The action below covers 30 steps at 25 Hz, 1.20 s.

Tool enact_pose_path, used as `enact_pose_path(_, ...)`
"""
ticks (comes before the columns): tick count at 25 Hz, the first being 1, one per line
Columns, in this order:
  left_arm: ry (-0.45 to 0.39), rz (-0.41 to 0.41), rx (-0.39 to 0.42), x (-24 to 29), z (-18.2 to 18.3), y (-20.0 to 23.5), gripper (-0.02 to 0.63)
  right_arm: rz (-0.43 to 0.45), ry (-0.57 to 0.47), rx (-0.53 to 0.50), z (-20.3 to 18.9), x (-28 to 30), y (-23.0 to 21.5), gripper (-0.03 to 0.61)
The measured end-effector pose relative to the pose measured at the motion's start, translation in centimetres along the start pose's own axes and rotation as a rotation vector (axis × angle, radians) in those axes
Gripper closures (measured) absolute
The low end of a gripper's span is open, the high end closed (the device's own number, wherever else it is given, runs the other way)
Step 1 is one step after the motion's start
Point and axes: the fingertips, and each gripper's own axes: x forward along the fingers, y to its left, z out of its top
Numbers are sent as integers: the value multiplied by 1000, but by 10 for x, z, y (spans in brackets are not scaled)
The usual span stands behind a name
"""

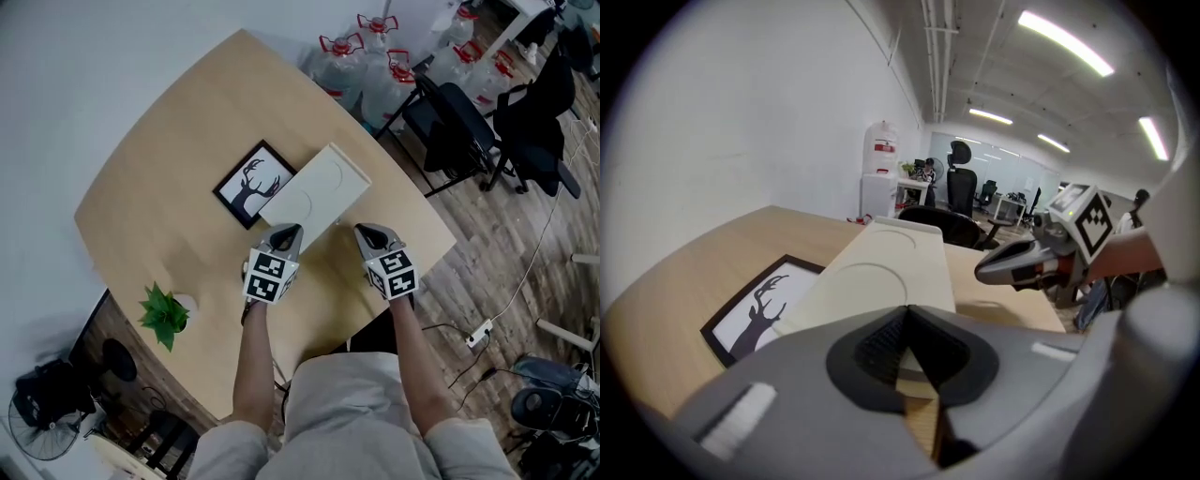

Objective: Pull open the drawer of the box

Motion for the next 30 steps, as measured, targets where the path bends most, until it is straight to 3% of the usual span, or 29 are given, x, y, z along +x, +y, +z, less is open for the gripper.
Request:
enact_pose_path(14, -48, -12, -2, 0, 0, 2, 561, 54, -1, -64, -3, 21, 14, 574)
enact_pose_path(30, -75, 0, -39, -2, 2, 2, 561, 108, 36, -118, -5, 39, 24, 506)
